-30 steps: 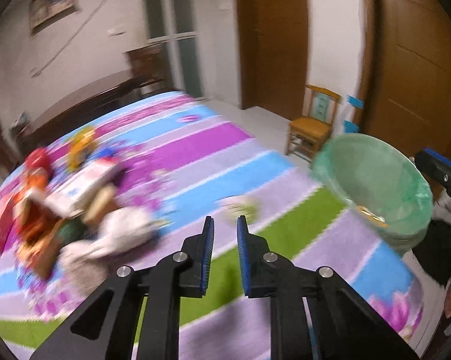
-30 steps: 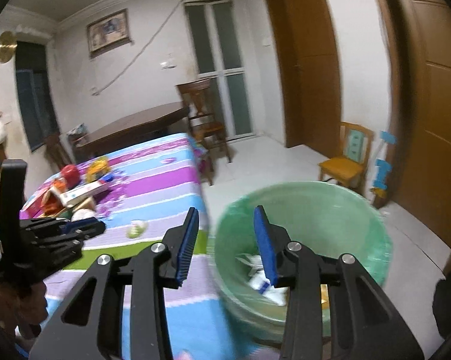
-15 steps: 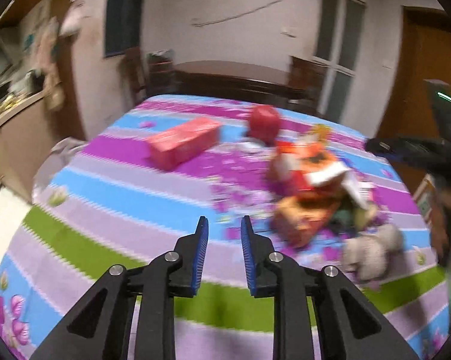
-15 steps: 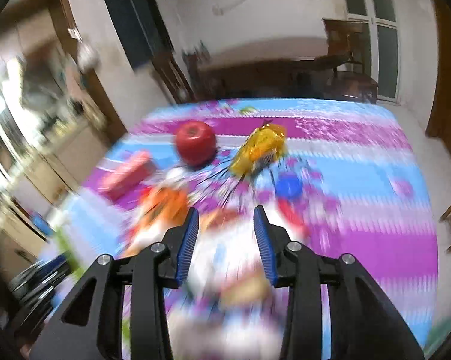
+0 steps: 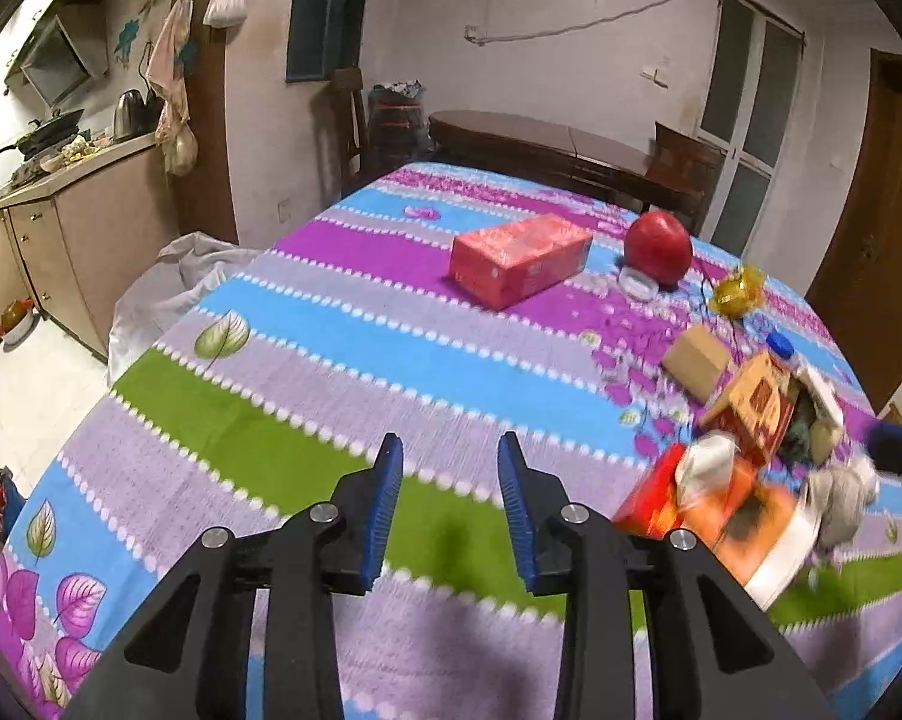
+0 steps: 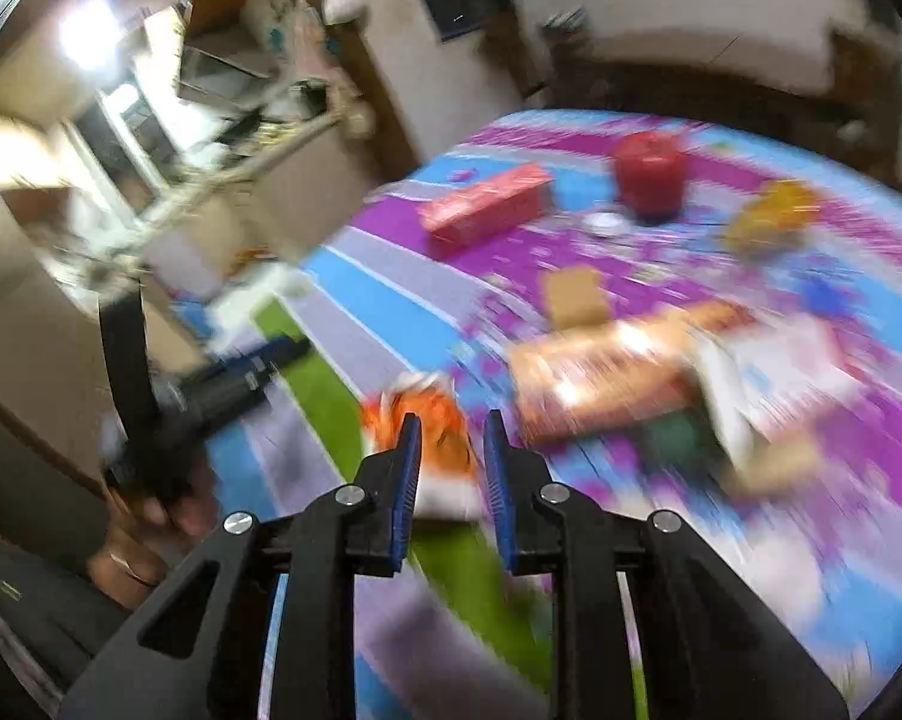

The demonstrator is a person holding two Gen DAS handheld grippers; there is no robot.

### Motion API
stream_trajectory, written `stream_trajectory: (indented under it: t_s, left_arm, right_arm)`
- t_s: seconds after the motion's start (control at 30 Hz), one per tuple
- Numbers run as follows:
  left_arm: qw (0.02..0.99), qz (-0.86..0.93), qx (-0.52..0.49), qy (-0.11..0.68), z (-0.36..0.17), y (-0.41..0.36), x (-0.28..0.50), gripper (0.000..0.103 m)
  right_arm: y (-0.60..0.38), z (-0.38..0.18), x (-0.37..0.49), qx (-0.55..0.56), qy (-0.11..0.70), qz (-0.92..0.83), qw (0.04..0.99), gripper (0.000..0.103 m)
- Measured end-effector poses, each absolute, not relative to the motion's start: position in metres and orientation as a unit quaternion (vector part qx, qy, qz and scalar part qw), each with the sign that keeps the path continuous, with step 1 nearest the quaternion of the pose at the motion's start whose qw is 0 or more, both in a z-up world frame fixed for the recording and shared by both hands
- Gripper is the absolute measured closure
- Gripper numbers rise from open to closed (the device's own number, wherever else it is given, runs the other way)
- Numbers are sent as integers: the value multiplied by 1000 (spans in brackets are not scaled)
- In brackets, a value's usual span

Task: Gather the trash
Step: 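Grasp another orange-and-white paper cup with the right tool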

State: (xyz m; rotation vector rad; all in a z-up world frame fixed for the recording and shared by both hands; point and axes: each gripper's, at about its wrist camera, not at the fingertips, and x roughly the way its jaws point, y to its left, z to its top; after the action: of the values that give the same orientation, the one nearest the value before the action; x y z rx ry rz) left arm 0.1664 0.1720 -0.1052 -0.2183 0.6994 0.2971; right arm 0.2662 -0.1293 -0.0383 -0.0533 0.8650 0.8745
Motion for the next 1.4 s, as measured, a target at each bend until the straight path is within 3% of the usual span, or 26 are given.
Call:
stream_trajectory:
  t_s: [0.07,0.17,0.23,0.37,0.5,0.57,0.7,0.87,1.03,1.1,1.2,1.4]
  left_arm:
    - [923,141,-100,343,-110,173,158,63]
    - [922,140,-103,345,-114,175,146,59]
    - [920,135,-110,350,-116,176,139,59]
    - [923,126,-108,348,-114,168,125,53]
    - [925,122,-110,342,-111,167,118,51]
    - [924,124,-110,344,-112,169,117,51]
    - [922,124,-115,348,-114,173,118,50]
    - [924,101,-108,353,-113,162,127,48]
    - [927,63,-106,354,-104,137,136,33]
    - [926,53,-113,357,-101,123,141,16]
    - [924,55,-121,358,-96,97,155,8]
    - [907,106,-130,386,-105,55,194,7]
  right_arm:
    - [-146,-45,228,-22,383,396,834,73]
    - [-145,-56,194,-64,344,348,870,50]
    - [-125,-63,193,-78,330,361,869,18]
    - [-85,-68,233,-83,355,393,844,12]
    - [-63,-92,282,-53,424,413,804,14]
    - [-59,-106,294,-33,457,421,783,50]
    - [-76,-97,287,-10,437,419,796,78]
    - [-102,-74,273,27,400,411,819,78]
    - [-142,-51,231,57,349,382,854,78]
    - [-158,-49,217,76,339,377,858,78]
    - [-184,-51,197,113,330,365,863,78]
    - [-213,-65,182,142,332,347,866,78]
